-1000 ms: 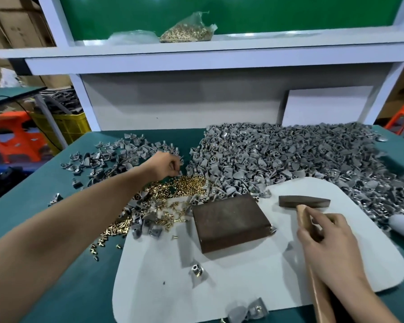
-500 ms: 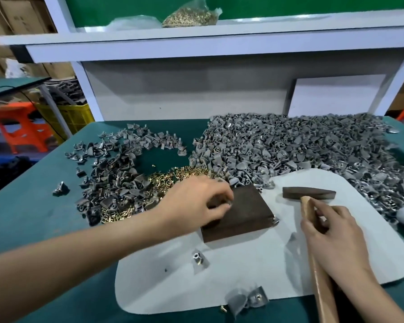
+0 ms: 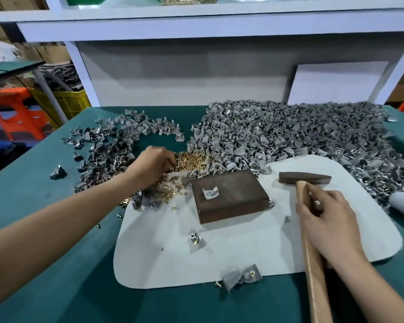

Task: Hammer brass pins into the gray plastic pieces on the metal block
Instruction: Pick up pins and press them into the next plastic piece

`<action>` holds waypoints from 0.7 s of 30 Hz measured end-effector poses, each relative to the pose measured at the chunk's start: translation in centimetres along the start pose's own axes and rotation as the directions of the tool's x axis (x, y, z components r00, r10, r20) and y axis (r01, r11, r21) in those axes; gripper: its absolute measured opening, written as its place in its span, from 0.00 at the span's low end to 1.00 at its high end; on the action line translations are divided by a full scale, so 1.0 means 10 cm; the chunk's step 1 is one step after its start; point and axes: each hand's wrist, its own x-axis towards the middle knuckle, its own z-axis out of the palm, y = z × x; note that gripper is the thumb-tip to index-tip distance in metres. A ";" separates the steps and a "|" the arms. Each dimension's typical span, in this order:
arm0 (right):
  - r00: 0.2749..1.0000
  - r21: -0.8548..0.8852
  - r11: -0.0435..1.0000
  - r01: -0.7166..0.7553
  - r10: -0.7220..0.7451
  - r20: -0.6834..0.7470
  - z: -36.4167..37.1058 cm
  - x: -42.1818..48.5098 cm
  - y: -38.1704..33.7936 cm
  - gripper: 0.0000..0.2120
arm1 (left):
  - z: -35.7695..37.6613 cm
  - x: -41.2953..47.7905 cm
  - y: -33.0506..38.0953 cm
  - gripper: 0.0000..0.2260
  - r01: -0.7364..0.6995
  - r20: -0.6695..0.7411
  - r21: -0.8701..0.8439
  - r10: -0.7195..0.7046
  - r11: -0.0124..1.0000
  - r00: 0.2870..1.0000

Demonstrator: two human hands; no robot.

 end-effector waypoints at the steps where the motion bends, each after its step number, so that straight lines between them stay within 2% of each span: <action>1: 1.000 -0.002 1.000 0.001 -0.001 -0.002 0.00 0.00 0.00 0.23 | -0.03 -0.01 0.01 0.08 -0.016 -0.012 -0.004 0.016 1.000 1.000; 4: 1.000 -0.005 1.000 0.001 -0.001 0.002 0.01 0.01 0.01 0.23 | -0.08 -0.03 0.04 0.09 -0.038 -0.027 -0.027 0.038 0.999 0.999; 7: 1.000 0.036 0.999 0.017 -0.016 -0.025 0.00 0.00 0.00 0.22 | -0.12 -0.06 0.09 0.11 -0.015 -0.132 -0.115 0.000 0.993 0.991; 10: 0.985 0.096 0.990 0.108 -0.093 -0.148 -0.06 -0.05 -0.10 0.18 | -0.24 -0.09 0.22 0.14 0.044 -0.182 -0.184 -0.078 0.982 0.980; 12: 0.961 0.214 0.957 0.196 -0.144 -0.236 -0.15 -0.09 -0.24 0.14 | -0.38 -0.14 0.39 0.14 0.096 -0.148 -0.367 -0.160 0.925 0.976; 14: 0.964 0.415 0.873 0.256 -0.197 -0.180 -0.21 -0.17 -0.48 0.15 | -0.55 -0.29 0.68 0.14 0.084 -0.059 -0.669 -0.166 0.739 0.984; 16: 0.943 0.547 0.778 0.310 -0.325 -0.072 -0.18 -0.26 -0.78 0.17 | -0.67 -0.48 1.03 0.15 0.079 0.047 -0.887 -0.082 0.454 0.996; 18: 0.889 0.519 0.745 0.419 -0.454 -0.065 -0.11 -0.33 -1.03 0.16 | -0.69 -0.63 1.34 0.16 0.129 0.129 -0.967 -0.016 0.219 0.992; 20: 0.856 0.474 0.728 0.495 -0.503 -0.120 -0.07 -0.33 -1.18 0.13 | -0.67 -0.69 1.50 0.16 0.183 0.179 -0.979 -0.046 0.095 0.983; 21: 0.858 0.499 0.714 0.491 -0.496 -0.135 -0.05 -0.32 -1.20 0.14 | -0.67 -0.70 1.52 0.17 0.214 0.208 -0.975 -0.083 0.064 0.974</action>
